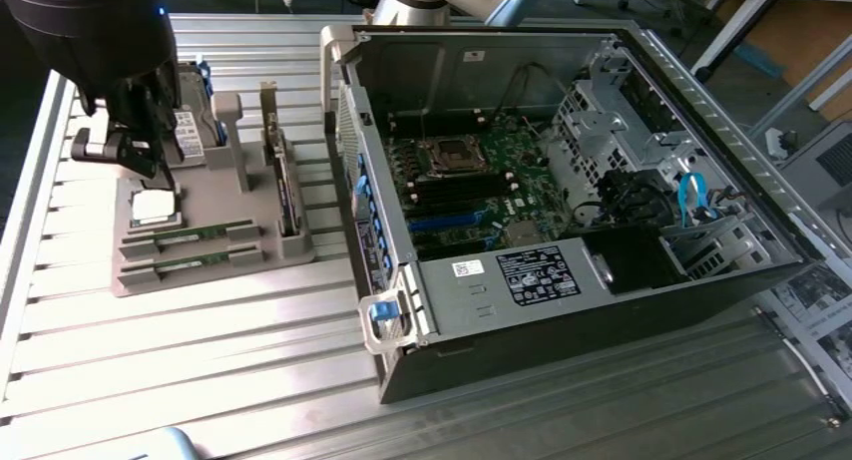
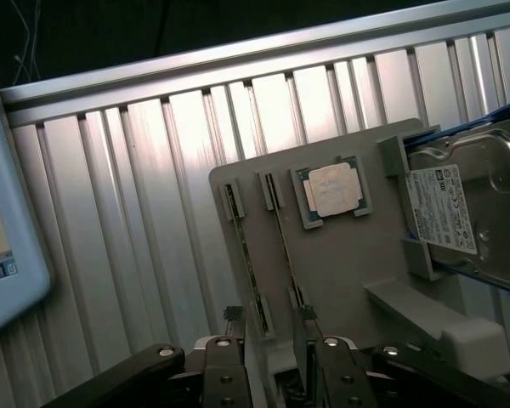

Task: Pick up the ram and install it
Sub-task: 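Pick up the ram and move it above insertion slot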

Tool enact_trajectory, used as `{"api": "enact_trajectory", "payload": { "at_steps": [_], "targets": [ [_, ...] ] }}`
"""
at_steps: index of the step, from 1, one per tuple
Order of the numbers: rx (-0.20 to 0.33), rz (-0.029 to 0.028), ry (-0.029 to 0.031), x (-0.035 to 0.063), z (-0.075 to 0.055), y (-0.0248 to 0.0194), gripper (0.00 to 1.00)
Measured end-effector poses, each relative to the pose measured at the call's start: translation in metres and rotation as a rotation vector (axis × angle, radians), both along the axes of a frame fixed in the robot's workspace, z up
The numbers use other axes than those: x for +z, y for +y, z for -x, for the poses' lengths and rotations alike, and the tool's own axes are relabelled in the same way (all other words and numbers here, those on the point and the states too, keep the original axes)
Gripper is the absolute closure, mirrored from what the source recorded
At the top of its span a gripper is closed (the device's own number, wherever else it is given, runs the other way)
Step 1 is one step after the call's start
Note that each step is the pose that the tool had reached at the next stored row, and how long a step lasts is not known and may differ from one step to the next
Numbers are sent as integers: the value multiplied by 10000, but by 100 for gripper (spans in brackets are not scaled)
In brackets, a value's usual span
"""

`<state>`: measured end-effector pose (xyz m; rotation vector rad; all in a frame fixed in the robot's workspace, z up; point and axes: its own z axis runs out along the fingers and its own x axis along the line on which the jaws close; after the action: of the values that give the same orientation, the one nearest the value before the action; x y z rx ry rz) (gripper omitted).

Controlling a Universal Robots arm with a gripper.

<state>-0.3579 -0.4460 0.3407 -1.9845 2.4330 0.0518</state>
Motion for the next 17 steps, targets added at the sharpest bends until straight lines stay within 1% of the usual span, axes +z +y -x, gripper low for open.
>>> {"api": "enact_trajectory", "payload": {
  "at_steps": [17],
  "targets": [
    [0,0,0,-92,0,0,64]
  ]
}}
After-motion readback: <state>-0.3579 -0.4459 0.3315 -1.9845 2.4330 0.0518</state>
